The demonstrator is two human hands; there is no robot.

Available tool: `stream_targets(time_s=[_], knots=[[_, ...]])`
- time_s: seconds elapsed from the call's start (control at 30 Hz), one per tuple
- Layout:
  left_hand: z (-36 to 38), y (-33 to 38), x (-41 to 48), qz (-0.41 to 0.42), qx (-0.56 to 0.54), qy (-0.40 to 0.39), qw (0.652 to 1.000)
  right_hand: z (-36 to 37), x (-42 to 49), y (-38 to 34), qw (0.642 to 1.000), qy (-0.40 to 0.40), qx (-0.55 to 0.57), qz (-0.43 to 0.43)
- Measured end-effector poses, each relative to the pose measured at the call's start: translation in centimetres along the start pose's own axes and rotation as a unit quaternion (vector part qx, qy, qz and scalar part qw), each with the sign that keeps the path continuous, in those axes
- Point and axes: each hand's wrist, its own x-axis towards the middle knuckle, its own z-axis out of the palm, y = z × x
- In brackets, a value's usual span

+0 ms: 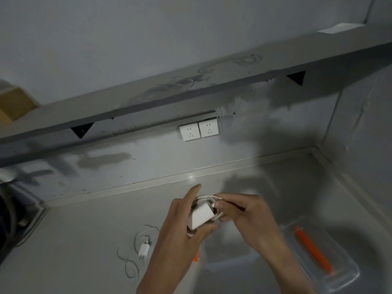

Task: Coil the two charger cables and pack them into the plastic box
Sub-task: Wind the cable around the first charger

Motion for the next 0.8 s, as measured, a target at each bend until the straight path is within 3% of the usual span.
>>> stream_targets(time_s=[0.1, 0.17, 0.3, 0.33, 0.4, 0.5, 0.57, 0.63, 0.7, 0.8], knots=[[0.2, 1.4, 0.2, 0.047, 0.047, -0.020, 0.998, -2.3, 0.1, -1.4, 0.996, -0.072, 0.050, 0.019], [-0.2, 2.2, 0.3, 0.010, -0.079, -0.042, 0.996, -4.0, 0.5, -2.4, 0.985, -0.127, 0.107, 0.034], [-0.6, 4.1, -0.4, -0.089, -0.323, -0.066, 0.940, -4.9, 1.4, -4.4, 0.977, -0.148, 0.154, 0.023], [-0.8, 4.5, -0.3, -0.138, -0.382, -0.068, 0.911, -4.4, 1.5, -4.7, 0.980, -0.126, 0.154, -0.003], [-1.0, 5.0, -0.2, -0.219, -0.519, -0.099, 0.820, -2.9, 1.5, -5.3, 0.983, -0.092, 0.147, -0.053], [-2.1, 4.5, 0.0, -0.218, -0.670, -0.111, 0.701, -0.2, 1.6, -5.8, 0.987, -0.042, 0.102, -0.118], [-3.4, 3.7, 0.2, -0.219, -0.723, -0.108, 0.646, 1.5, 1.8, -6.1, 0.984, 0.027, 0.072, -0.160], [-4.6, 3.0, 0.4, -0.220, -0.742, -0.111, 0.623, 3.2, 1.9, -6.4, 0.974, 0.051, 0.145, -0.169], [-5.9, 2.2, 0.6, -0.219, -0.742, -0.118, 0.622, 5.1, 2.1, -6.6, 0.961, 0.052, 0.224, -0.157], [-7.4, 1.1, 0.5, -0.234, -0.734, -0.129, 0.624, 7.6, 2.4, -7.1, 0.963, 0.064, 0.130, -0.227]])
